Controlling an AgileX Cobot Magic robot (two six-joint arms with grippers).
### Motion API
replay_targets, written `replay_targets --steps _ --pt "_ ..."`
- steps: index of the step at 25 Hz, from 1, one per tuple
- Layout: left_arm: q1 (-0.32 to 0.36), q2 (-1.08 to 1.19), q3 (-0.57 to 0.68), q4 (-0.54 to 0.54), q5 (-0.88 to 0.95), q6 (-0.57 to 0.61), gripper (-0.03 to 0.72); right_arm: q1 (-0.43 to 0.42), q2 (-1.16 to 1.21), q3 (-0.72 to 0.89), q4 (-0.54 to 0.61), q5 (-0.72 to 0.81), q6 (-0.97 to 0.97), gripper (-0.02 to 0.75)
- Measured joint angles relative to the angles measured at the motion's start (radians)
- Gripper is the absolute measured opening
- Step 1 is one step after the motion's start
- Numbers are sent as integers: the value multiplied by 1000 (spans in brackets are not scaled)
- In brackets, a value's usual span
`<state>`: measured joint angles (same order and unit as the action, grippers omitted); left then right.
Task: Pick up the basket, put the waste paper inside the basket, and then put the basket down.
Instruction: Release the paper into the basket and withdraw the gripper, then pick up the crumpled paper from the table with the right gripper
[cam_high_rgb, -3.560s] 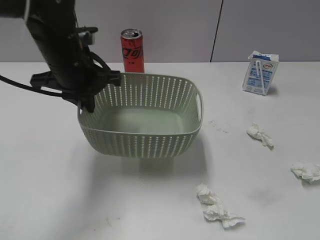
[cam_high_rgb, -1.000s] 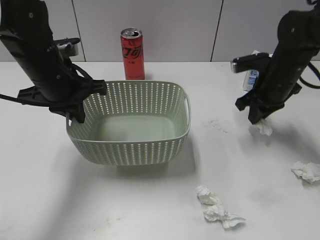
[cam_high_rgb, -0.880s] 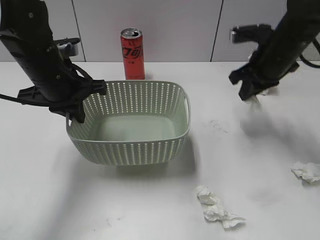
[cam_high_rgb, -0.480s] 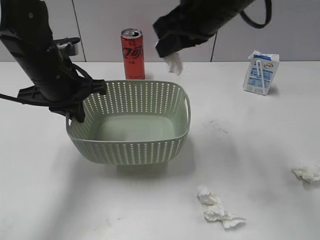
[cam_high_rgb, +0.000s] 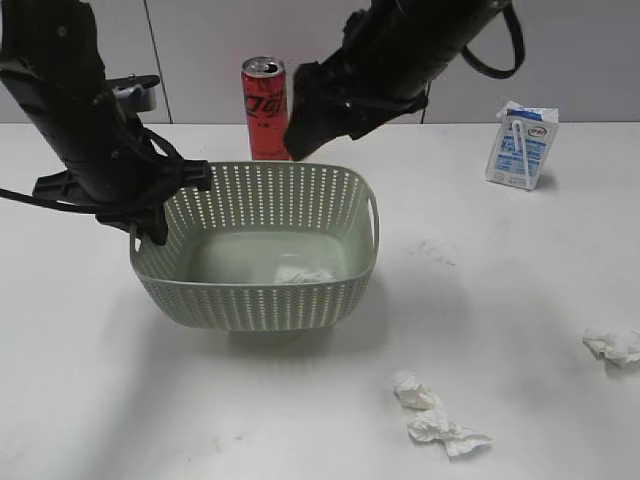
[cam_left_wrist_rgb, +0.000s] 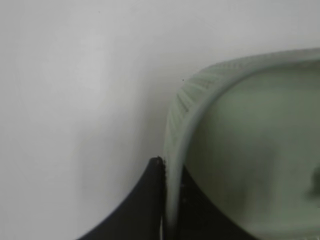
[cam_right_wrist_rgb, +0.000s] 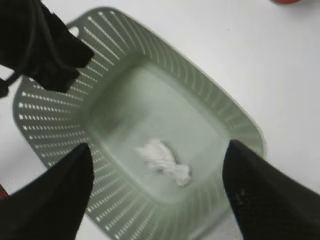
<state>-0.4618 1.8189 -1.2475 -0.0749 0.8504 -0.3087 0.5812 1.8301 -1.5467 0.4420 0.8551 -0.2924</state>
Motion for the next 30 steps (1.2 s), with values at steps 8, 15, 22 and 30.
replay_targets --steps 8,15,22,30 --pt "0 0 0 3 5 0 0 -211 -22 37 -218 289 192 598" --pt "0 0 0 8 8 0 0 -397 -118 435 -271 125 243 594" --pt "0 0 0 8 8 2 0 -413 -122 698 -461 -146 463 593" --pt "0 0 0 8 8 2 0 -413 -104 726 -672 -209 668 590"
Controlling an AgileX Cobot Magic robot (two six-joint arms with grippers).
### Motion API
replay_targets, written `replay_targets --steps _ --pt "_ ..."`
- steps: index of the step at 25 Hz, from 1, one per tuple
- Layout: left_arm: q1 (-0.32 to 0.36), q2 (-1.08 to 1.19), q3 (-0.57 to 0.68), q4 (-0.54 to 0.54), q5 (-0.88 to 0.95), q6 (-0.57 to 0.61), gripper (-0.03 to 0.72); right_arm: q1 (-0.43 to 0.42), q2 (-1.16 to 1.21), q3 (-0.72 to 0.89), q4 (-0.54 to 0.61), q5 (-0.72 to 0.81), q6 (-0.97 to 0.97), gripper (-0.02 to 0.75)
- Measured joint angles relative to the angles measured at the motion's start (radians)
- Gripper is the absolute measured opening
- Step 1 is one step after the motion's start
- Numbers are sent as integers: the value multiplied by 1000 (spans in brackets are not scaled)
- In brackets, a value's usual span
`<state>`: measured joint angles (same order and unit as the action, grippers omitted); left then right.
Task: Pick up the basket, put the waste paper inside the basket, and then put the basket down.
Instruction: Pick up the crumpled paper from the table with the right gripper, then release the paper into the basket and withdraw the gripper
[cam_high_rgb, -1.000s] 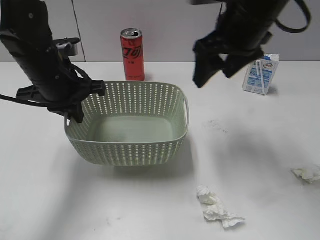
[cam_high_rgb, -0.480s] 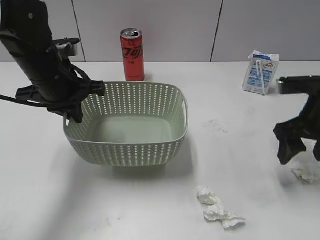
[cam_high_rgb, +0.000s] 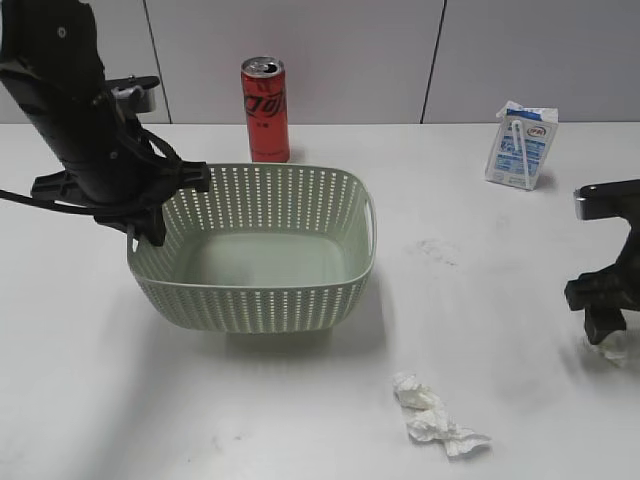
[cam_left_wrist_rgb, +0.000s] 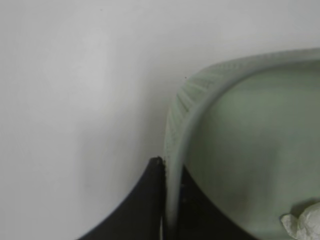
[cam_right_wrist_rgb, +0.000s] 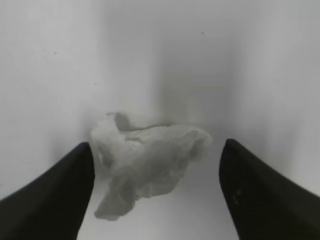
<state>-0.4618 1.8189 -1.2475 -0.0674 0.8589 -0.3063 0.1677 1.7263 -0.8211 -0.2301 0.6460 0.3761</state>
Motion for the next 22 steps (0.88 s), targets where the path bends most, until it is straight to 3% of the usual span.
replay_targets --steps 4,7,9,13,14,17,22 --pt "0 0 0 0 -1 0 0 0 49 1 18 -12 6 546" --pt "0 0 0 0 -2 0 0 0 74 1 37 -19 5 459" --pt "0 0 0 0 -2 0 0 0 75 1 40 -19 2 364" --pt "0 0 0 0 -2 0 0 0 75 0 46 -34 -33 74" --pt "0 0 0 0 -3 0 0 0 75 -4 59 -35 -57 46" --pt "0 0 0 0 -3 0 0 22 43 -28 180 -37 -226 34" --pt "0 0 -1 0 -4 0 0 183 -105 -125 594 -43 -651 34"
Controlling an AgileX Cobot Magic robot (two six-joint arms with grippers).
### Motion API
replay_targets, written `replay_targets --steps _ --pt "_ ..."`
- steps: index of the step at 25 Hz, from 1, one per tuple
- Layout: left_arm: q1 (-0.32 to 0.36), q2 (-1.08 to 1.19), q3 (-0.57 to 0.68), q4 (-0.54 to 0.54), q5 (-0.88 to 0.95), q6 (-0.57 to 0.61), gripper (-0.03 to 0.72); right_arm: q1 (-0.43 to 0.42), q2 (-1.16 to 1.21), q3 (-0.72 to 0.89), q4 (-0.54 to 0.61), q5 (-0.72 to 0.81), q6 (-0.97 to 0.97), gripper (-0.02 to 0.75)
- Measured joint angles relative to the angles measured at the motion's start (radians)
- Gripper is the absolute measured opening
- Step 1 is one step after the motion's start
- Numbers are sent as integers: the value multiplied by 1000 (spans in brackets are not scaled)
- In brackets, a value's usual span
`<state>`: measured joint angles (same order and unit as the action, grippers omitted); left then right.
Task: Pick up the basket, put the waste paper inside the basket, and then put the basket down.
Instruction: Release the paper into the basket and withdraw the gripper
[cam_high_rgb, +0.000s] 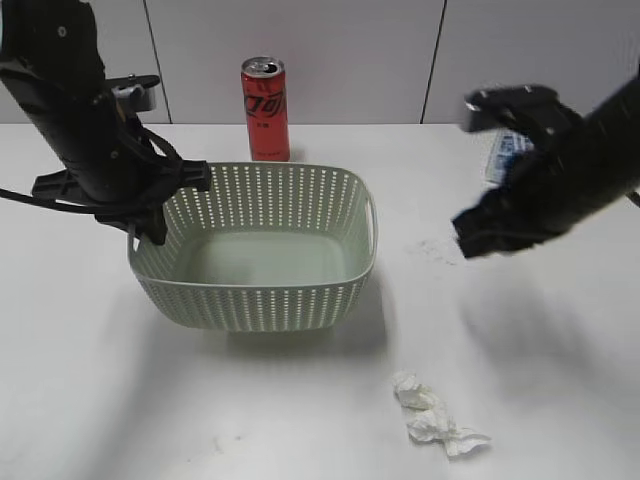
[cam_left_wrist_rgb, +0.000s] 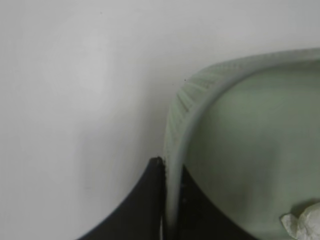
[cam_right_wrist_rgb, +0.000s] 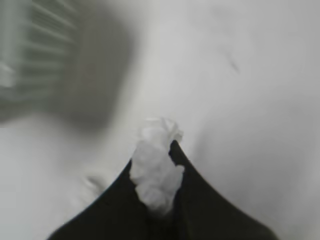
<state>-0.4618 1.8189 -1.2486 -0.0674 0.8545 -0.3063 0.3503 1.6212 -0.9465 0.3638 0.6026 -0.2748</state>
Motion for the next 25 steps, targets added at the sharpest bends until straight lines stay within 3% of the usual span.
replay_targets --steps 3,7,8,12,13,14,17,21,25 --pt "0 0 0 0 0 0 0 130 -44 -95 147 -33 -154 33" --pt "0 0 0 0 0 0 0 244 1 -225 213 -44 -193 52" --pt "0 0 0 0 0 0 0 252 27 -254 228 -44 -193 97" --pt "0 0 0 0 2 0 0 255 133 -338 242 -10 -193 491" --pt "0 0 0 0 3 0 0 254 149 -357 241 17 -191 567" --pt "0 0 0 0 3 0 0 254 162 -377 240 57 -186 596" --pt "0 0 0 0 4 1 0 254 167 -432 170 176 -133 590" --pt "0 0 0 1 9 1 0 251 144 -475 -52 341 -6 568" --pt "0 0 0 1 11 1 0 245 74 -415 -110 494 35 565"
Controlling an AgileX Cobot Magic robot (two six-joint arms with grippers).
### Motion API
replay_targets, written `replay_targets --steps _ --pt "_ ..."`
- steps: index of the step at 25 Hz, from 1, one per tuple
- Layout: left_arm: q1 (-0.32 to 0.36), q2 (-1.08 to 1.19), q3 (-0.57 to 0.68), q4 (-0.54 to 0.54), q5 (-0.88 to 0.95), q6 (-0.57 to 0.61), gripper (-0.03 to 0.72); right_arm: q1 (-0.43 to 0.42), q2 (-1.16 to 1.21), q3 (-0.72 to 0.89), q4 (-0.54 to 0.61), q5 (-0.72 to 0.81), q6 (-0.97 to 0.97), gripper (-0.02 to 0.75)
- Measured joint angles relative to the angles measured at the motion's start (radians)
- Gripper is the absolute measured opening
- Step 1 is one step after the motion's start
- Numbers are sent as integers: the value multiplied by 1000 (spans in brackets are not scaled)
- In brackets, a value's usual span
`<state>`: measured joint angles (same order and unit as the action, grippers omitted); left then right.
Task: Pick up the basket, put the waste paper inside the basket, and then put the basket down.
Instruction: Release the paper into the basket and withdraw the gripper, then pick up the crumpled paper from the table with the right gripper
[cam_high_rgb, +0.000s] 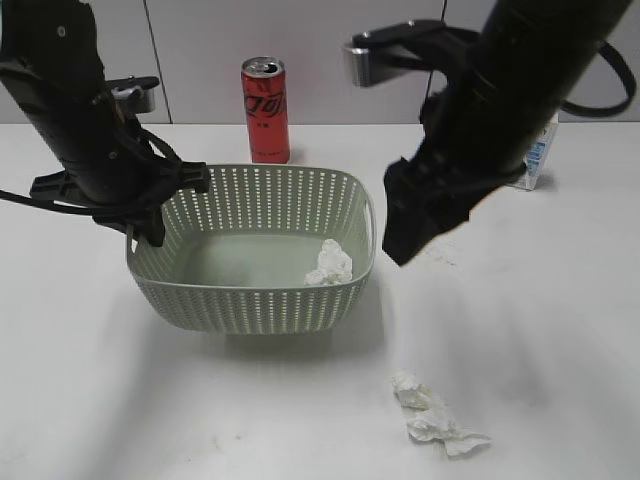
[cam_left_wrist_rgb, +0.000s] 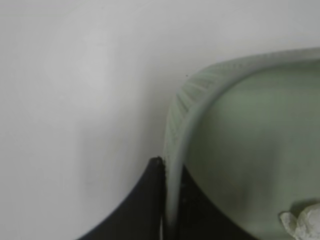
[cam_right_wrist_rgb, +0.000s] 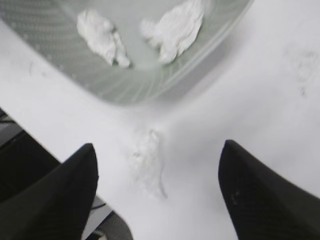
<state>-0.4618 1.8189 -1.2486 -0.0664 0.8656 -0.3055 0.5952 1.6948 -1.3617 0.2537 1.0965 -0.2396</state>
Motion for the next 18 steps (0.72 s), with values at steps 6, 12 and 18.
replay_targets --steps 6,12,18 --pt "0 0 0 0 0 0 0 0 -64 341 45 -153 11 563" --pt "0 0 0 0 -1 0 0 0 -64 529 46 -460 12 562" --pt "0 0 0 -1 -6 0 0 0 9 531 46 -495 -9 562"
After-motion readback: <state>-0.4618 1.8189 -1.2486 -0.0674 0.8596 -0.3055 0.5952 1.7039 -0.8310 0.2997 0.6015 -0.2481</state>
